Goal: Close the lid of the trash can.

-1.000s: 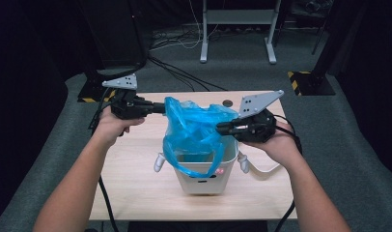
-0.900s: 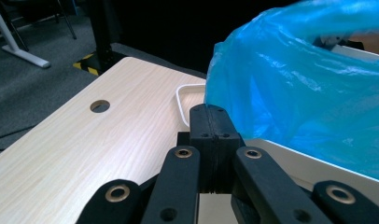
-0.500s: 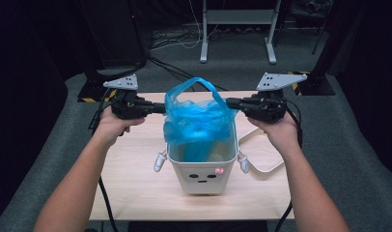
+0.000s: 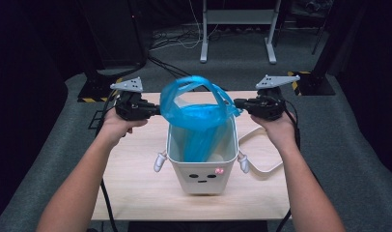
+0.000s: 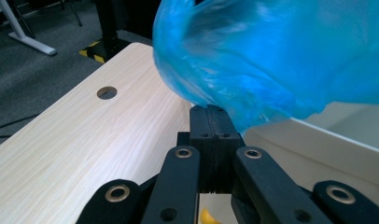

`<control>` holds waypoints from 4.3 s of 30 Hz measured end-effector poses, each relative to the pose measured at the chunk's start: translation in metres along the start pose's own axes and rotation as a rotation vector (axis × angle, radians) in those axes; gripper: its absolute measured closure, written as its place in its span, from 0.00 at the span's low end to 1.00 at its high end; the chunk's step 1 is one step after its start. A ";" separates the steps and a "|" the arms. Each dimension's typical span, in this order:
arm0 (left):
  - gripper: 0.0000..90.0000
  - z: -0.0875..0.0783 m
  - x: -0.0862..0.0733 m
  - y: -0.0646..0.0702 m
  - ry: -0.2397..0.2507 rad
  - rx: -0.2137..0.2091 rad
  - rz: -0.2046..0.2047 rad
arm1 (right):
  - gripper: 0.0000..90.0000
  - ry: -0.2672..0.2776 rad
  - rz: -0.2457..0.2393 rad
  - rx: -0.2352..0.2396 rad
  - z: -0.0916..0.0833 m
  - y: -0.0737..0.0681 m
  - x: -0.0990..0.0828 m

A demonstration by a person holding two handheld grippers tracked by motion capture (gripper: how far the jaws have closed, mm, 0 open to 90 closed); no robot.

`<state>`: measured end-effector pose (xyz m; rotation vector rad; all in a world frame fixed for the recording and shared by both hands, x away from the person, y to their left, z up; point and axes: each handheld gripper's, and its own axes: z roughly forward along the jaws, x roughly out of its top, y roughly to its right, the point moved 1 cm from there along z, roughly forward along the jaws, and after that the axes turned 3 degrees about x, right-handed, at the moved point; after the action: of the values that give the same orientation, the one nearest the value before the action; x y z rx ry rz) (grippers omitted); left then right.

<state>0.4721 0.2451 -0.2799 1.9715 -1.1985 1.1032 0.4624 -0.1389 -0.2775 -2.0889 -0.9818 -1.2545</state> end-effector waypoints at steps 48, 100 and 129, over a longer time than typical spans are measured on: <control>0.99 0.002 -0.012 0.004 0.020 -0.044 -0.032 | 0.50 0.087 -0.085 0.135 -0.035 -0.036 0.027; 0.61 -0.044 0.011 0.016 0.075 0.016 -0.009 | 1.00 0.085 -0.195 0.289 -0.057 -0.080 -0.005; 0.94 -0.005 0.042 0.017 0.042 -0.107 0.065 | 1.00 0.118 -0.185 0.268 -0.069 -0.069 -0.009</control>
<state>0.4658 0.2240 -0.2401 1.8324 -1.2804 1.0837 0.3686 -0.1492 -0.2511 -1.7328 -1.2368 -1.2414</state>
